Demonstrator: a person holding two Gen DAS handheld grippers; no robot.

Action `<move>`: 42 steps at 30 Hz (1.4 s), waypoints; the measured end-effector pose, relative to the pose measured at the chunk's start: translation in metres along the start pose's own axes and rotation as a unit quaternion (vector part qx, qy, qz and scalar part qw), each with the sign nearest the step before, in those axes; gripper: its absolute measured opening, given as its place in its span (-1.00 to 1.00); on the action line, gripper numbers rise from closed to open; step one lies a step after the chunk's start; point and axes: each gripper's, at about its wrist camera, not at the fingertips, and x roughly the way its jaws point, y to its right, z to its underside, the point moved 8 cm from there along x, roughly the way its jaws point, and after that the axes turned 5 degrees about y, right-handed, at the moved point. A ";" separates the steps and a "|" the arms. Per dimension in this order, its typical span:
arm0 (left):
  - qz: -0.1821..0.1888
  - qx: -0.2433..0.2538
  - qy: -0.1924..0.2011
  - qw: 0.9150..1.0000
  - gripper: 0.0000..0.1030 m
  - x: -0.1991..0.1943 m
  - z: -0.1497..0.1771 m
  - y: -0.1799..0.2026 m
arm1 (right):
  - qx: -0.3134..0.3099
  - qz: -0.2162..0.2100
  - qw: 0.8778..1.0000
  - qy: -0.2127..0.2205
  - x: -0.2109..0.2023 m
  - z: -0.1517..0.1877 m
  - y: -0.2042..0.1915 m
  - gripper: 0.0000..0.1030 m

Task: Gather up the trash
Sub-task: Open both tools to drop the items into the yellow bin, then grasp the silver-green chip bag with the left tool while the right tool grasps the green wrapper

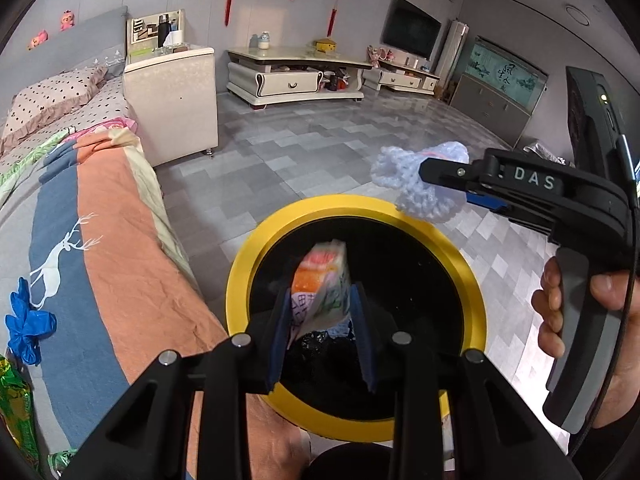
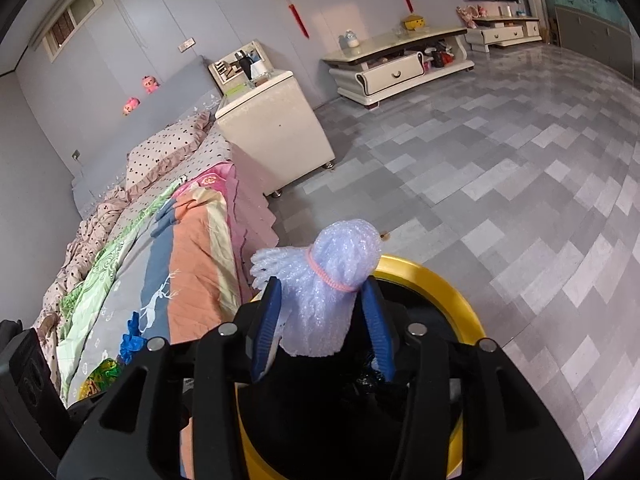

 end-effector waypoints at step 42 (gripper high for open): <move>-0.146 -0.077 0.050 0.985 0.57 -0.128 0.014 -0.178 | -0.089 -0.096 0.991 0.016 -0.024 0.019 -0.178 0.66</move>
